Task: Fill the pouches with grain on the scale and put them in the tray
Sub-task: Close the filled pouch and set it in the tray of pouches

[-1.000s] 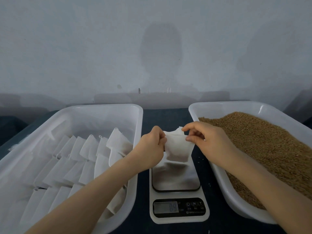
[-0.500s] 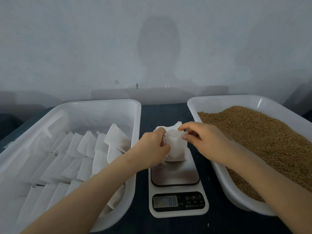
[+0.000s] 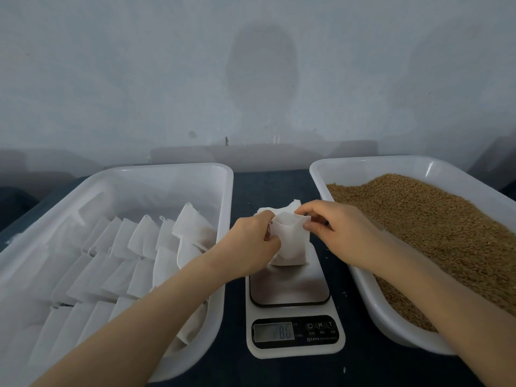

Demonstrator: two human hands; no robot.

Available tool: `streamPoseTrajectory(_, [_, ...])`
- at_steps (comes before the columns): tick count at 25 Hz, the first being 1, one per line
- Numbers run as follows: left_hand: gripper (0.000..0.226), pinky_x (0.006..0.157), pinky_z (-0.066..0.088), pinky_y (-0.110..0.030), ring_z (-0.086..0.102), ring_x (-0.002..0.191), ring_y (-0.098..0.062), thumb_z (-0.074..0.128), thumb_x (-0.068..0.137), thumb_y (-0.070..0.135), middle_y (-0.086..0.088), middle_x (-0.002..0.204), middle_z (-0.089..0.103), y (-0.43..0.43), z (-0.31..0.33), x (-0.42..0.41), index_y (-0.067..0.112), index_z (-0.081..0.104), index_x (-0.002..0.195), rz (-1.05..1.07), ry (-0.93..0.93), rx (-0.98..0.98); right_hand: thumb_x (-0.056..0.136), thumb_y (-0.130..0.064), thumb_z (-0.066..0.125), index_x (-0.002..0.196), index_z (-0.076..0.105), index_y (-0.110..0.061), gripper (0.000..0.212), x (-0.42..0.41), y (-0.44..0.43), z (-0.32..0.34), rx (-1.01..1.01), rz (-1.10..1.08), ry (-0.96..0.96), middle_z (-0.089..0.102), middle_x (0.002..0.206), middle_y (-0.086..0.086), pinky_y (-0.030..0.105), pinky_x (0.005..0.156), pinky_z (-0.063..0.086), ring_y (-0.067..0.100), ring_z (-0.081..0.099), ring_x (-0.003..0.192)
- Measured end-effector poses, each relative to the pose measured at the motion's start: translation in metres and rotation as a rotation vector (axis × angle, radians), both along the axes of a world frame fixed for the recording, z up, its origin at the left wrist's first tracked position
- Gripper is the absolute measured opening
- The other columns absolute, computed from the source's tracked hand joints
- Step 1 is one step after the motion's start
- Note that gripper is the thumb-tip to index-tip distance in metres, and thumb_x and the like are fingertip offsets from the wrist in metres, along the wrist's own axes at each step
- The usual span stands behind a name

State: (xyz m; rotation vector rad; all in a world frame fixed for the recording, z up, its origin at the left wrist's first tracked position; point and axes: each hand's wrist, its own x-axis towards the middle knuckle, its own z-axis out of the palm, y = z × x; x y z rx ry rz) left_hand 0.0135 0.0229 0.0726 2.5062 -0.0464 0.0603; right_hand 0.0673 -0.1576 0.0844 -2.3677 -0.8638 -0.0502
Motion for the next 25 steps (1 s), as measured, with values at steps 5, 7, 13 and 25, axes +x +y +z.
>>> streamPoseTrajectory(5, [0.021, 0.060, 0.040, -0.009, 0.051, 0.076, -0.008, 0.049, 0.097, 0.022, 0.010, 0.096, 0.051, 0.0001, -0.0014, 0.0004, 0.018, 0.050, 0.117, -0.002, -0.008, 0.004, 0.094, -0.019, 0.055, 0.119, 0.059, -0.025, 0.026, 0.0004, 0.0009, 0.0000, -0.013, 0.000, -0.008, 0.059, 0.094, -0.013, -0.004, 0.065, 0.036, -0.013, 0.052, 0.074])
streamPoseTrajectory(7, [0.022, 0.063, 0.040, -0.011, 0.052, 0.080, -0.009, 0.049, 0.097, 0.022, 0.010, 0.097, 0.051, -0.0001, -0.0018, 0.0005, 0.017, 0.051, 0.118, 0.001, -0.007, 0.005, 0.095, -0.020, 0.055, 0.119, 0.060, -0.025, 0.025, 0.0007, 0.0007, -0.0006, -0.008, 0.003, -0.007, 0.059, 0.093, -0.014, -0.003, 0.065, 0.036, -0.013, 0.053, 0.075])
streamPoseTrajectory(13, [0.025, 0.075, 0.043, -0.015, 0.053, 0.084, -0.010, 0.049, 0.097, 0.022, 0.009, 0.099, 0.052, 0.0000, -0.0010, 0.0000, 0.017, 0.050, 0.122, -0.005, 0.000, -0.003, 0.094, -0.020, 0.056, 0.119, 0.060, -0.025, 0.025, 0.0006, 0.0006, -0.0022, -0.001, 0.005, -0.003, 0.057, 0.087, -0.018, -0.001, 0.065, 0.037, -0.015, 0.053, 0.075])
streamPoseTrajectory(25, [0.028, 0.078, 0.044, -0.018, 0.054, 0.087, -0.010, 0.053, 0.095, 0.022, 0.009, 0.102, 0.054, 0.0003, -0.0033, 0.0014, 0.018, 0.050, 0.123, -0.010, 0.006, 0.002, 0.094, -0.019, 0.057, 0.118, 0.060, -0.024, 0.025, 0.0017, 0.0005, -0.0034, 0.003, 0.007, -0.017, 0.062, 0.096, -0.011, 0.000, 0.067, 0.039, -0.007, 0.054, 0.081])
